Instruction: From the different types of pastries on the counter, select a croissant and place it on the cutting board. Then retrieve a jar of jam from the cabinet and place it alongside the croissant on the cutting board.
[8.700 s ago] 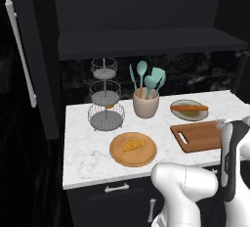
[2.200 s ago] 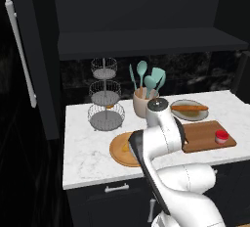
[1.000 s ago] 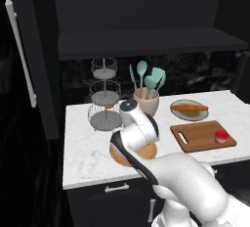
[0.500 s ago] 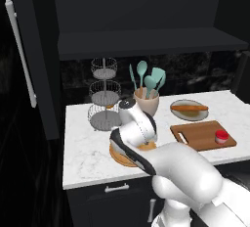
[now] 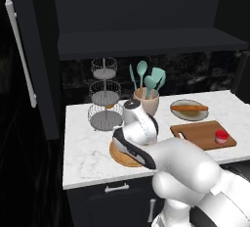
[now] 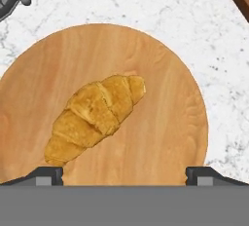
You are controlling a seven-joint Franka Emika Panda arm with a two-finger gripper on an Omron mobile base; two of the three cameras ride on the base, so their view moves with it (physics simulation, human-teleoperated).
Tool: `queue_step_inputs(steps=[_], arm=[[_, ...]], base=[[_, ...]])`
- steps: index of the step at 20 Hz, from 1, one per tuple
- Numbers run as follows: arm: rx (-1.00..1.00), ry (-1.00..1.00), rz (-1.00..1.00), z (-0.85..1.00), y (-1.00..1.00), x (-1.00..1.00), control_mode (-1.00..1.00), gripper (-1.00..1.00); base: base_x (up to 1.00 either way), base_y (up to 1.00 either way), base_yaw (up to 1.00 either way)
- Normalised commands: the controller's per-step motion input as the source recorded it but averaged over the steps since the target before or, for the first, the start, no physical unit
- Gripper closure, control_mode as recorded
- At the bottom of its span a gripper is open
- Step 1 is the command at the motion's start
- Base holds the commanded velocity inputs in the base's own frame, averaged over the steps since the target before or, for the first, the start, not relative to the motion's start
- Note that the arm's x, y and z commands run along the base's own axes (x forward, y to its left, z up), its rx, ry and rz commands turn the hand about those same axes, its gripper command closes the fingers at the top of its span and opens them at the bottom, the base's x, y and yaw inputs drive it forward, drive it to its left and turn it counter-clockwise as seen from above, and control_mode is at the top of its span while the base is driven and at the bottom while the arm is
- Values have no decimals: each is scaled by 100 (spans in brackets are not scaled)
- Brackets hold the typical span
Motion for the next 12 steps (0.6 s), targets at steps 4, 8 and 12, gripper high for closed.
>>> queue_step_inputs(steps=[4, 8, 12], arm=[[1, -1, 0, -9, -4, 13, -100, -100], [2, 0, 0, -4, 0, 11, -100, -100], [0, 0, 0, -16, 0, 27, -100, -100]], base=[[0, 0, 0], [0, 0, 0], [0, 0, 0]])
